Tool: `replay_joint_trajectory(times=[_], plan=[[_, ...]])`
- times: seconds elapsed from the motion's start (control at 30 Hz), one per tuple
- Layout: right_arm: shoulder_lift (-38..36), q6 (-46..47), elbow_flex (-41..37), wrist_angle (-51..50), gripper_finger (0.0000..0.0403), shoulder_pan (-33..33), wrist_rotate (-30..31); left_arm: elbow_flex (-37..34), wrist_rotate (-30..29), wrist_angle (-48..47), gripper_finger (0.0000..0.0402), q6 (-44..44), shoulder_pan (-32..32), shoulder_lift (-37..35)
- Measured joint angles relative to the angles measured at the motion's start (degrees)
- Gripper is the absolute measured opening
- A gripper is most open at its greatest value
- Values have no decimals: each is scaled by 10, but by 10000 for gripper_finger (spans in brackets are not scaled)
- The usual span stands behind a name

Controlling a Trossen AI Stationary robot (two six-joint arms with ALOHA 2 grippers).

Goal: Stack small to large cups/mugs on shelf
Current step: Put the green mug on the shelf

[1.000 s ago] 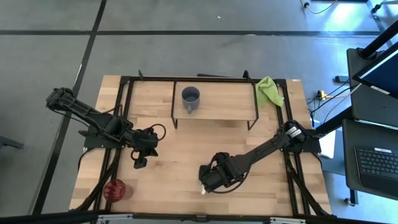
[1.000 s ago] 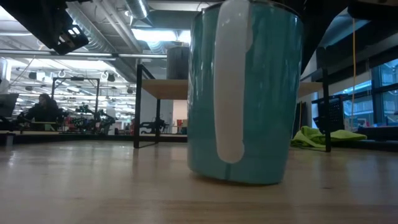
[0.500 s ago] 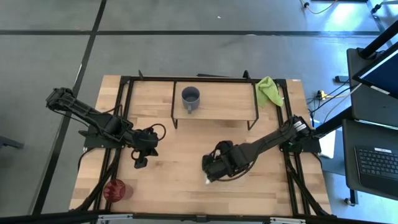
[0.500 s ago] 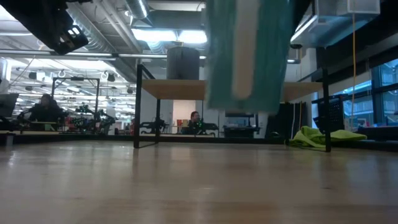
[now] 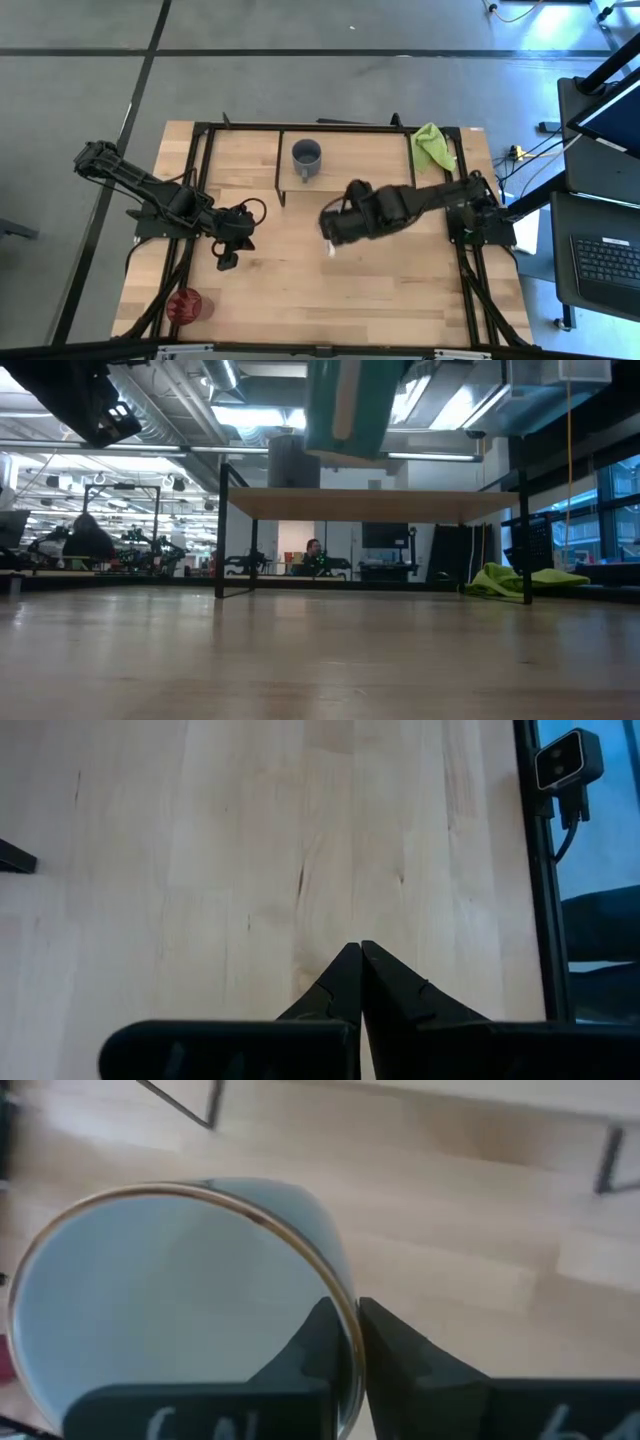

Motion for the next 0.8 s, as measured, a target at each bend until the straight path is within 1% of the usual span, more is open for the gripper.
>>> replay_joint_trajectory(times=[0.13, 0.4, 0.63, 0.8], plan=[[0, -46, 1, -7, 32, -26, -21, 0, 0, 0, 1, -11, 0, 0], [-2, -88, 1, -3, 28, -58, -15, 0, 0, -1, 1, -20, 0, 0], [-25, -90, 1, -3, 27, -69, 28, 0, 0, -2, 1, -20, 0, 0], [-45, -103, -1, -1, 27, -81, 24, 0, 0, -2, 1, -16, 0, 0]])
